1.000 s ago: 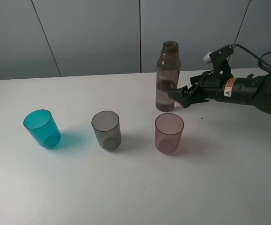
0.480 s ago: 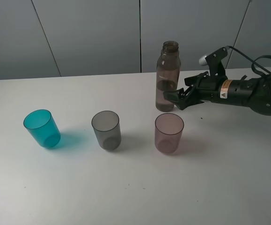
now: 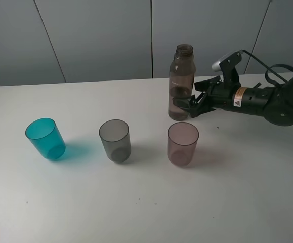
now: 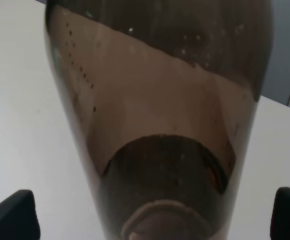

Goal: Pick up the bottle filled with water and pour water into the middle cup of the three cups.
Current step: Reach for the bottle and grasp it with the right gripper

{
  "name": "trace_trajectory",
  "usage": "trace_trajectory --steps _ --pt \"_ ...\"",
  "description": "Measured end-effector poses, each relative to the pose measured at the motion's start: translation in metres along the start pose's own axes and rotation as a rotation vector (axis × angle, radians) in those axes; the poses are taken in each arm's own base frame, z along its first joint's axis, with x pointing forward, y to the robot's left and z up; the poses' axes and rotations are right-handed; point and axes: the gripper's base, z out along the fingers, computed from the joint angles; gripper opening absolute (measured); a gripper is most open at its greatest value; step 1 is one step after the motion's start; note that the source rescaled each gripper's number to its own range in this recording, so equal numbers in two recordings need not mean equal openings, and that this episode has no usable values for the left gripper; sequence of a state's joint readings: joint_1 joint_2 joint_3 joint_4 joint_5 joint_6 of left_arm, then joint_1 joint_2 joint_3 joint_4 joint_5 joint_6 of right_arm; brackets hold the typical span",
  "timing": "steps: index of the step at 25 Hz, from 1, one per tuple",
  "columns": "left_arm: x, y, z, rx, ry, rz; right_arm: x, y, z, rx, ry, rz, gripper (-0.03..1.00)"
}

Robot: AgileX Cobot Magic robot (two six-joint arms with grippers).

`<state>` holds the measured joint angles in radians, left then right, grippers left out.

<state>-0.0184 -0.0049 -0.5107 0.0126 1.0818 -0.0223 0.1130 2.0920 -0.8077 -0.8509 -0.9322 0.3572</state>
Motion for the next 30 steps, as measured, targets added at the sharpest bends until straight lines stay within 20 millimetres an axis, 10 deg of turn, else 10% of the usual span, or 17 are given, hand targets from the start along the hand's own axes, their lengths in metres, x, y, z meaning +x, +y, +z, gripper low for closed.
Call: trace_trajectory --steps 30 --pt "0.000 0.000 0.000 0.000 0.000 0.006 -0.004 0.001 0.036 -0.029 -0.072 -0.004 1.00"
